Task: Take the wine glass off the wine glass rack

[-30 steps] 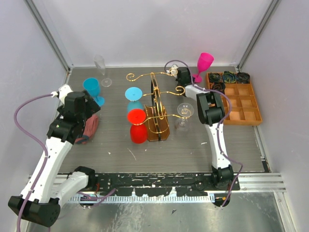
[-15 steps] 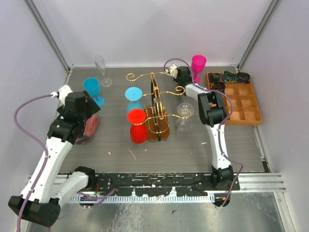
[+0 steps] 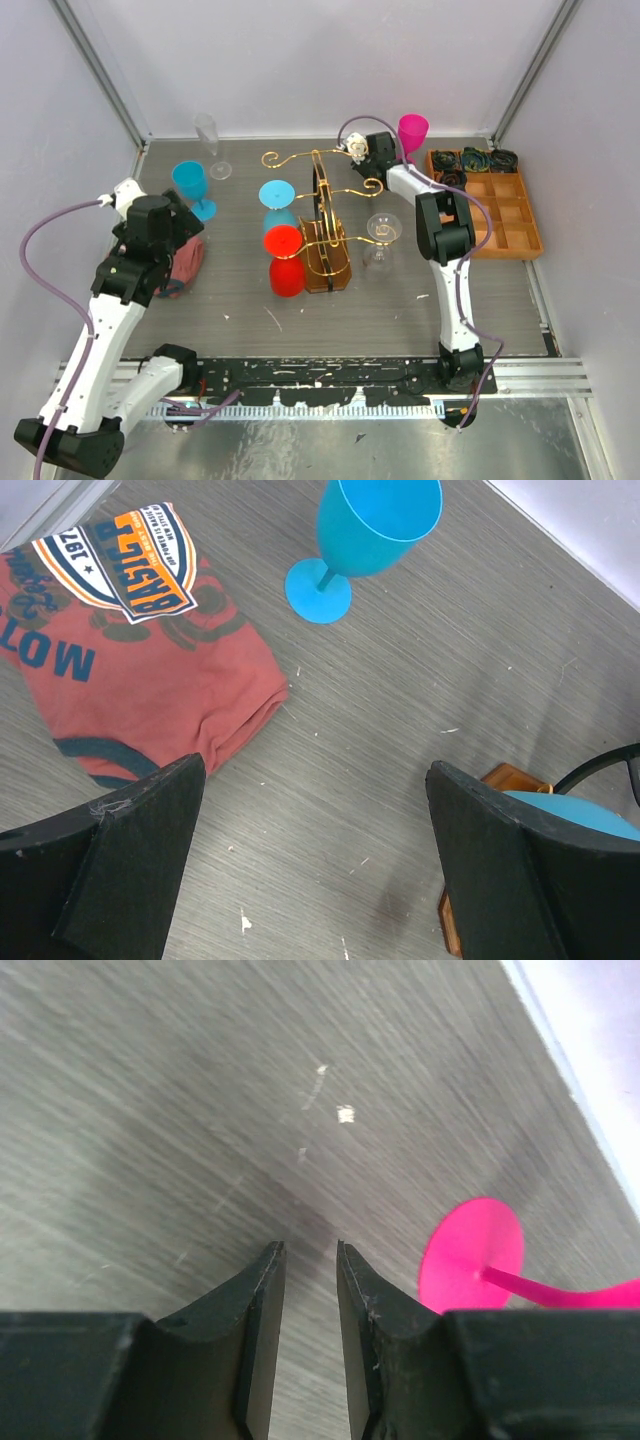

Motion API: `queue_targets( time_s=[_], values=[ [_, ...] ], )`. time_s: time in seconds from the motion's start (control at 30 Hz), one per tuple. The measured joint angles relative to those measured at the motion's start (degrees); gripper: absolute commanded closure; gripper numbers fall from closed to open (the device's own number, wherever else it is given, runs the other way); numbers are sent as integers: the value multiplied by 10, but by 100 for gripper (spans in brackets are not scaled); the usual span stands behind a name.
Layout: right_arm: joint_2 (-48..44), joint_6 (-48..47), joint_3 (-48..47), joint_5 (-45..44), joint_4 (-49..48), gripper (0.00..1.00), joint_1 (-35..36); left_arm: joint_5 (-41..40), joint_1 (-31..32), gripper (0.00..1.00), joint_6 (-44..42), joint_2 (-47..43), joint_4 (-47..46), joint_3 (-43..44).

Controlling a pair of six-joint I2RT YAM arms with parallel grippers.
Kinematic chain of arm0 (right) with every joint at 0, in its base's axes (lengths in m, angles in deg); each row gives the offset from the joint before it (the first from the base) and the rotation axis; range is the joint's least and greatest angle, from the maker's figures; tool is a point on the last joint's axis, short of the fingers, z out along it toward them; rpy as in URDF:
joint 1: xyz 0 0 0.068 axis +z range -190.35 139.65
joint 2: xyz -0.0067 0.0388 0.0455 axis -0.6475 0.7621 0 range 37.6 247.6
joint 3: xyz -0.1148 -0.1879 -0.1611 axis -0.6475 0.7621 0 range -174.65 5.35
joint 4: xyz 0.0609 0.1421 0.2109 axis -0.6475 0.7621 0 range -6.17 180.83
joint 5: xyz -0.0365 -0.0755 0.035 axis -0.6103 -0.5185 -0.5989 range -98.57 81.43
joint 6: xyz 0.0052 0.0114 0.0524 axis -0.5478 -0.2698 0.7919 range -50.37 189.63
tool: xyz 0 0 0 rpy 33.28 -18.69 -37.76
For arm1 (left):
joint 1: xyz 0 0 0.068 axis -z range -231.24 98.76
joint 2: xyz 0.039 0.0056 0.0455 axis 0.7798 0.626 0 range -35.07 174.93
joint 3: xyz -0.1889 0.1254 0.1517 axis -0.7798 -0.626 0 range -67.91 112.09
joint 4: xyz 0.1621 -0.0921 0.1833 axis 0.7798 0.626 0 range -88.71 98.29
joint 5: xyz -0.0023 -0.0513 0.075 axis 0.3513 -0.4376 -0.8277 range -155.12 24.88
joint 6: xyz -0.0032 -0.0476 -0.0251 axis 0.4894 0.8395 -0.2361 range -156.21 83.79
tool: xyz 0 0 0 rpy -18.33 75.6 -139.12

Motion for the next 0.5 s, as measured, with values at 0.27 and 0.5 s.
queue_targets(
  time_s=[0.27, 0.5],
  values=[
    [-11, 66, -34, 117, 127, 62, -5, 8, 0, 2, -1, -13, 24, 6],
    [-37, 130, -25, 180, 233, 61, -10, 40, 0, 2, 2, -2, 66, 27]
  ],
)
